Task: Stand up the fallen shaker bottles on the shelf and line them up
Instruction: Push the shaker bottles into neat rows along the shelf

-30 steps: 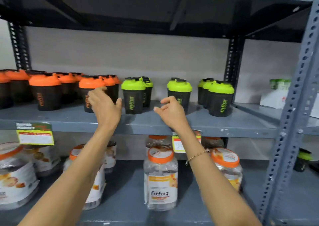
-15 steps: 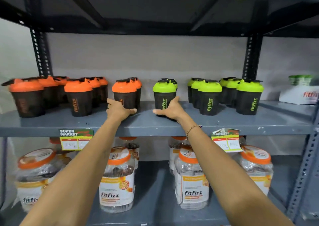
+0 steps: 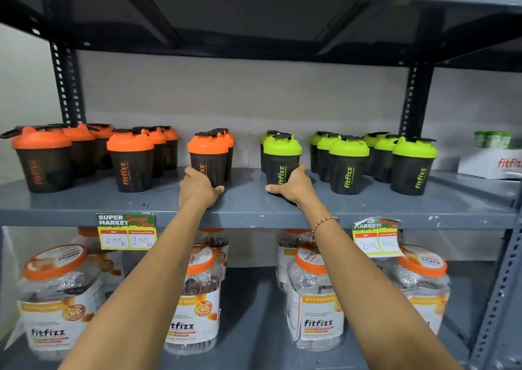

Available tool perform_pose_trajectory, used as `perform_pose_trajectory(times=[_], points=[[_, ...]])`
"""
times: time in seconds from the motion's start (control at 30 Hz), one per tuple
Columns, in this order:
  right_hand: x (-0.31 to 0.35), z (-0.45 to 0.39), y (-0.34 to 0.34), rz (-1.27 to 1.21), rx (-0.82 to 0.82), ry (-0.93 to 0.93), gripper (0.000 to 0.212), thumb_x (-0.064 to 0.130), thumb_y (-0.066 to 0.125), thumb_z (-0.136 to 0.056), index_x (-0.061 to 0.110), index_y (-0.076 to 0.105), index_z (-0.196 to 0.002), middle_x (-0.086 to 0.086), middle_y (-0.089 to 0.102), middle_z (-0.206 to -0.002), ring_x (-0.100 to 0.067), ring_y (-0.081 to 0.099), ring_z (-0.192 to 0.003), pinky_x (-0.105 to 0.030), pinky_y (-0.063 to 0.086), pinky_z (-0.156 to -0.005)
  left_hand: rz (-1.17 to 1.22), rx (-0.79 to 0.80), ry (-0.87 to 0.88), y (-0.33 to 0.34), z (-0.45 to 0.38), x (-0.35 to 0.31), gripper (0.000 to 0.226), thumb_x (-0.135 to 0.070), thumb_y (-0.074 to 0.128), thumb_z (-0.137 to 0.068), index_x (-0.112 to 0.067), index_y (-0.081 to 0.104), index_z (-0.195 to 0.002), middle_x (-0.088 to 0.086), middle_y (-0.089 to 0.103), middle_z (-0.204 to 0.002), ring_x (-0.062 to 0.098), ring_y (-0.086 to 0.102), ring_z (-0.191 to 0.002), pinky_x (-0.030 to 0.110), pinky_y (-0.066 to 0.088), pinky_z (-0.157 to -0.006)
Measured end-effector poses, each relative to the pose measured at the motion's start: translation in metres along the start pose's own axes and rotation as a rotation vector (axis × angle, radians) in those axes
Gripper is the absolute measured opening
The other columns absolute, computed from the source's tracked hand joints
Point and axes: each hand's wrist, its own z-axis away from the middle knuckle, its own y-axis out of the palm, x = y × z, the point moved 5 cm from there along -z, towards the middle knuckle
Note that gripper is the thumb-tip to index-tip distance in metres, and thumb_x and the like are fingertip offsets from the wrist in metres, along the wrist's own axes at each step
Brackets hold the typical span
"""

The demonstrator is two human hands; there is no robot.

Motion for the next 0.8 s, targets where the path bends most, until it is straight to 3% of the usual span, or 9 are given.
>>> perform_pose_trajectory(times=[0.6, 0.7, 0.8], points=[[0.006, 0.006, -0.004, 0.064, -0.015, -0.022, 0.090, 0.034, 0.085, -0.065, -0.004, 0.035, -0.129, -0.019, 0.047, -0.134, -0.034, 0.048, -0.123, -0.042, 0.045, -0.100, -0.030, 0.009, 0.015, -0.003, 0.004, 0.000, 0.074, -0.031, 0.072, -0.082, 0.000, 0.027, -0.132, 0.022, 0.047, -0.133, 0.038, 0.045, -0.124, 0.047, 0.042, -0.099], [0.008, 0.014, -0.008, 0.115, 0.017, 0.016, 0.101, 0.042, 0.084, -0.064, -0.007, 0.030, -0.133, -0.021, 0.041, -0.138, -0.034, 0.043, -0.128, -0.043, 0.042, -0.103, -0.006, 0.053, 0.021, -0.008, 0.003, 0.000, 0.080, -0.030, 0.076, -0.078, 0.002, 0.026, -0.132, 0.023, 0.045, -0.135, 0.038, 0.043, -0.125, 0.046, 0.040, -0.101], [0.011, 0.035, -0.016, 0.164, -0.106, 0.049, 0.103, 0.043, 0.083, -0.063, -0.006, 0.026, -0.133, -0.023, 0.033, -0.141, -0.039, 0.036, -0.130, -0.046, 0.036, -0.105, 0.025, 0.127, 0.049, -0.021, 0.002, 0.010, 0.085, -0.029, 0.078, -0.076, 0.004, 0.024, -0.132, 0.022, 0.046, -0.133, 0.036, 0.047, -0.122, 0.040, 0.041, -0.094]])
